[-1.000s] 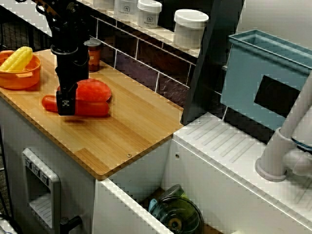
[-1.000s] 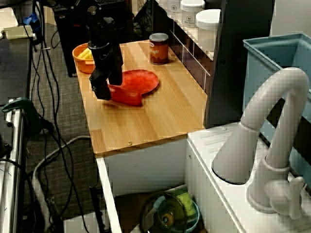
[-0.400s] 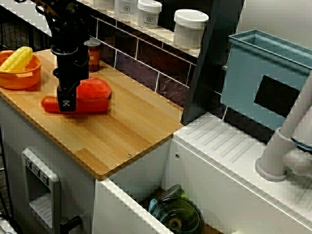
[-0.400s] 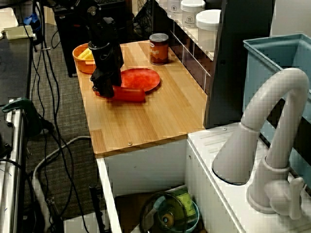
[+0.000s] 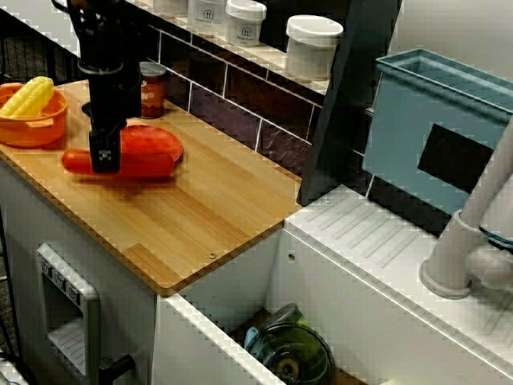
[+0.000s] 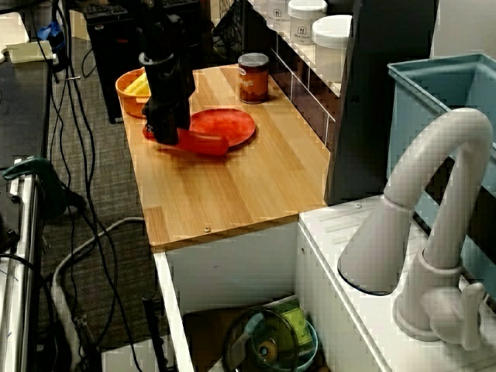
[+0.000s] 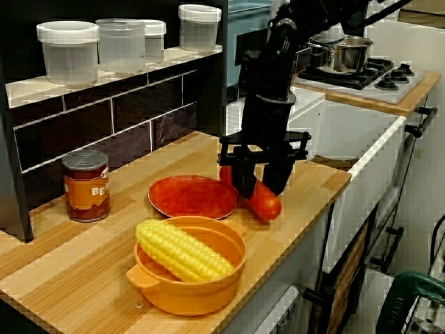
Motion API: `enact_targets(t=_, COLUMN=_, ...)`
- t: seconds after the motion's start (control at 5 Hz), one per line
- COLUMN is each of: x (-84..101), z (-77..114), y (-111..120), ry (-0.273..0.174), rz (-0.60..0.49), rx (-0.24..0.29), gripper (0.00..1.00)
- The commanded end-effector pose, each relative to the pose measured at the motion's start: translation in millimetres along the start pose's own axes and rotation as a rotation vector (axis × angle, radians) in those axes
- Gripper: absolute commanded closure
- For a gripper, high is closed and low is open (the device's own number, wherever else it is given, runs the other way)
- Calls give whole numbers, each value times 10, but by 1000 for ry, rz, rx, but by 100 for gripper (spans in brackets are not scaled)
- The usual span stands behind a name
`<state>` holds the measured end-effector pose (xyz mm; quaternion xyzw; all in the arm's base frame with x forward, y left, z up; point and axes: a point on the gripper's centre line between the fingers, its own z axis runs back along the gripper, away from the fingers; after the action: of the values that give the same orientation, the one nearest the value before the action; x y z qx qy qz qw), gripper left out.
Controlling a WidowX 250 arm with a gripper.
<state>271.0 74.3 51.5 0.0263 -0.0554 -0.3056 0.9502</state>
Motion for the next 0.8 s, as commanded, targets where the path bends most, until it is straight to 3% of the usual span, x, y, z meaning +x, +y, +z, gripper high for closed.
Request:
enact_targets(t=0.0, x=-4, z=374, y=294, ry=-63, rz=35, rx=41, gripper=100)
enact_targets(t=0.4, x=-15, z=474, y=433, ry=-63, rz=70, rx=28, gripper=100)
enact_targets(t=0.6, x=-17, z=394, y=446, ry=-45, rz=97, rx=52, gripper=0)
